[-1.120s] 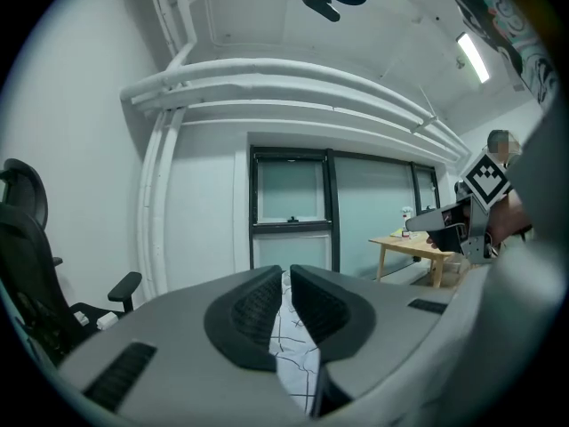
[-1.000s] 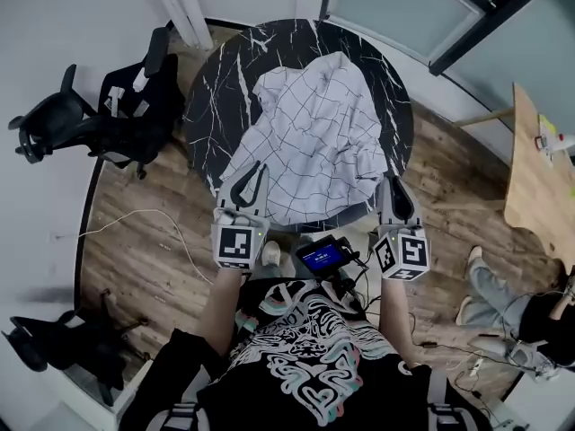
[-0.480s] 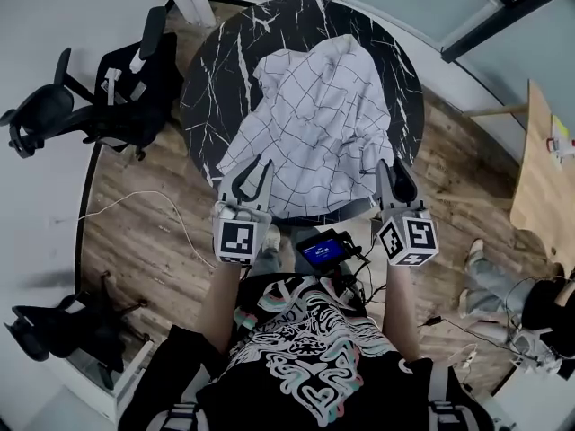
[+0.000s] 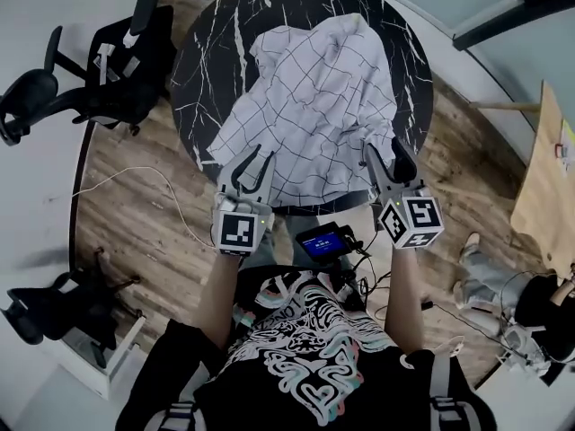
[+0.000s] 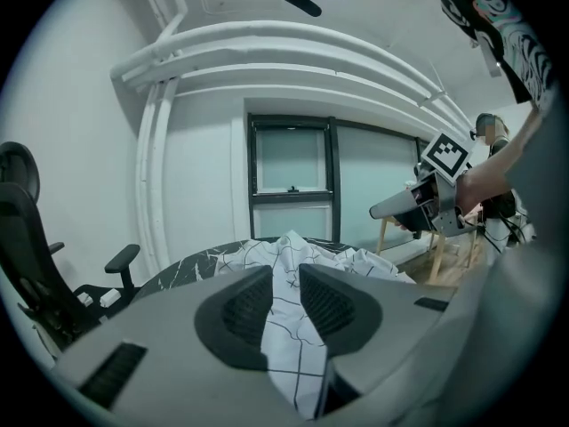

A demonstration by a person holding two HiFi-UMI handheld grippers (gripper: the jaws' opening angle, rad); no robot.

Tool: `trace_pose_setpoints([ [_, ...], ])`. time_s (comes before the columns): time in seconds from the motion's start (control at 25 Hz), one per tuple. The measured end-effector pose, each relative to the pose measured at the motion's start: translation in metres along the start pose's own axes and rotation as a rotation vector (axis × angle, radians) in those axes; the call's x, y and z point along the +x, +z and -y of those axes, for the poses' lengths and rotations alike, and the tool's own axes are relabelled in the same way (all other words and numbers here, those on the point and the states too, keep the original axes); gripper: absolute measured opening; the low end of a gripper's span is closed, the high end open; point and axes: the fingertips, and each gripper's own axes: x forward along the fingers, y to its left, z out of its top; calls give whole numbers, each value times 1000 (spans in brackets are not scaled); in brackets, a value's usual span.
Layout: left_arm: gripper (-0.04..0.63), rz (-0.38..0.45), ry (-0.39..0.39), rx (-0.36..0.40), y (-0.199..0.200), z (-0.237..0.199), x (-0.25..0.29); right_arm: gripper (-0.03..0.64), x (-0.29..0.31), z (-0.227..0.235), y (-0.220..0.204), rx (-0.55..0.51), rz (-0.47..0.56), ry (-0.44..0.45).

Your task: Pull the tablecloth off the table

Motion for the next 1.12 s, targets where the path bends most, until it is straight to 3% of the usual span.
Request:
trace_pose_setpoints([
  [0.32,156,-48,16,-20,-20,13,11,252,19,13,-5,-32,-42,44],
  [0.72,201,-127,3,20,-44,34,20,305,44,23,-20,-9,-104,96],
  [0.84,268,-139,-10,23,-52,45,23,331,47,28,-24,30,-111,83],
  [1.0,334,-164,-13,85,-63,55,28,334,55,29,-28,97,-133,74],
  [1.12,360,-181,-30,88,-69,63,30,336,63,27,-35,141,-196,82],
])
